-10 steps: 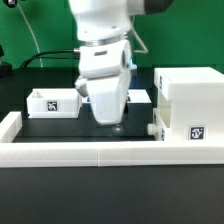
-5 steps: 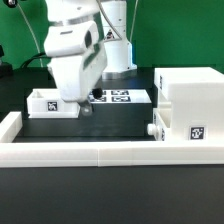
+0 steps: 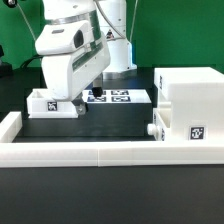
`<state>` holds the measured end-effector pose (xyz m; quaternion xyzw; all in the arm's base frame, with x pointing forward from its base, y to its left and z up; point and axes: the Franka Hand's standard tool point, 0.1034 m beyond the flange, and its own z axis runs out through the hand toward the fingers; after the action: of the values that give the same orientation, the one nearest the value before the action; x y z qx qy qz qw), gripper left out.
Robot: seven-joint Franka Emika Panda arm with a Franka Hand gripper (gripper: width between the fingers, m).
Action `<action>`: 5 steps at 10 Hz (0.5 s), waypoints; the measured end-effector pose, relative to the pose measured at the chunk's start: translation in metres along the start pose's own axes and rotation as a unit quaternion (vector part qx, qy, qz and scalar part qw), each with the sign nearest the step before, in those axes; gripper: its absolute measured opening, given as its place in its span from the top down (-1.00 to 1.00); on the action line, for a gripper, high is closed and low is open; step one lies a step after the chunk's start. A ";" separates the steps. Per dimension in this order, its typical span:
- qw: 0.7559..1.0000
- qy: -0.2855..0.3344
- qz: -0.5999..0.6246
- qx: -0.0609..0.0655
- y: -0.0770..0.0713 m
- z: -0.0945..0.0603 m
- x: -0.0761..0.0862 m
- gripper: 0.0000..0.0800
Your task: Assemble drawer
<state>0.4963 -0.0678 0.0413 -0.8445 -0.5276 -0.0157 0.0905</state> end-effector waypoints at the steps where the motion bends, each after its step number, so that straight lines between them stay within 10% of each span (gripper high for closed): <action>1: 1.000 0.001 0.026 -0.004 0.000 -0.001 -0.002 -0.62; 5: 0.978 0.000 0.202 -0.047 -0.018 -0.025 -0.030 -0.62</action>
Offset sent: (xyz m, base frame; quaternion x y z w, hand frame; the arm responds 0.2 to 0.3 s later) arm -0.0376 -0.0233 0.0221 -0.0588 -0.0111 0.2206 0.9735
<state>0.4685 -0.0906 0.0649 -0.9370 -0.3448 -0.0220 0.0520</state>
